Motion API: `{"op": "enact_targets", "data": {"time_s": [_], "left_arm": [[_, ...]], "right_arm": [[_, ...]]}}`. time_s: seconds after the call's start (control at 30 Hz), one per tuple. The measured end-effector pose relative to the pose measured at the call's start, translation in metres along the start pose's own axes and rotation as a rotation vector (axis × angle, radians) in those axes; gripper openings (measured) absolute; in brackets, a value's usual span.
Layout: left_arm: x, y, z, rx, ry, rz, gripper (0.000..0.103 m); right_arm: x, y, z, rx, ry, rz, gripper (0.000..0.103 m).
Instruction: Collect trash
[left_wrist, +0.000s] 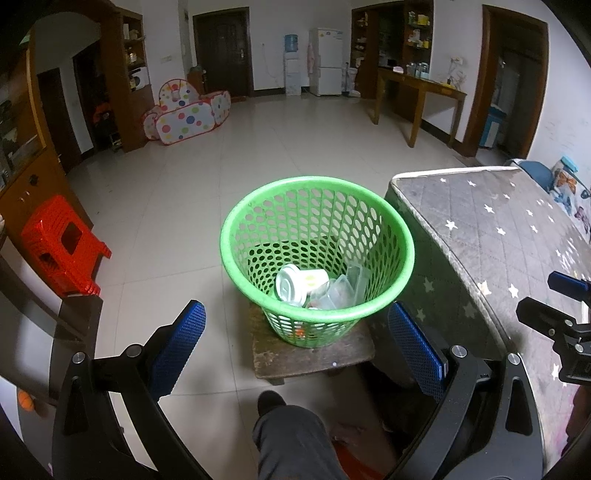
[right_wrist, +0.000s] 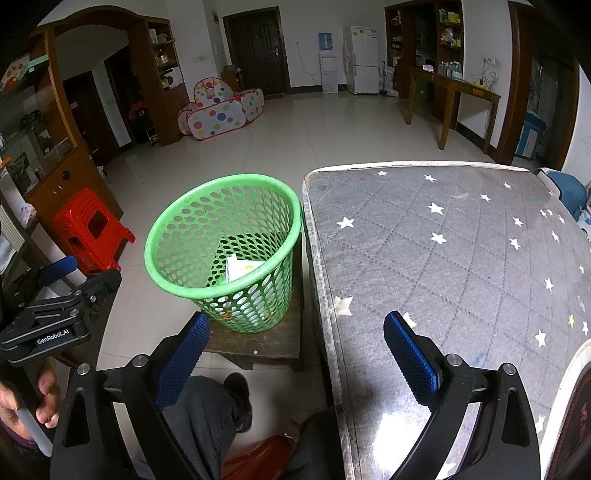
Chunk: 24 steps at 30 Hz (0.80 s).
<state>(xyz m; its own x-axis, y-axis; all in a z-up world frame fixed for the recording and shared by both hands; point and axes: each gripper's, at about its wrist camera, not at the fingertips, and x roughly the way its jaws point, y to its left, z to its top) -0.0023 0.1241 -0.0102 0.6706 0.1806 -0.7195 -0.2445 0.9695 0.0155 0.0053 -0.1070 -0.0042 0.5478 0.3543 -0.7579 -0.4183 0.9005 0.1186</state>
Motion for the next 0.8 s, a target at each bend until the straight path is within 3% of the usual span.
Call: {"op": "enact_targets", "data": {"time_s": [0.8], "left_arm": [[-0.0011,-0.0011,0.0013,-0.007,-0.007,0.006,0.098]], "right_arm": [[-0.0010,-0.0003,-0.0010,0.004,-0.005,0.019,0.092]]}}
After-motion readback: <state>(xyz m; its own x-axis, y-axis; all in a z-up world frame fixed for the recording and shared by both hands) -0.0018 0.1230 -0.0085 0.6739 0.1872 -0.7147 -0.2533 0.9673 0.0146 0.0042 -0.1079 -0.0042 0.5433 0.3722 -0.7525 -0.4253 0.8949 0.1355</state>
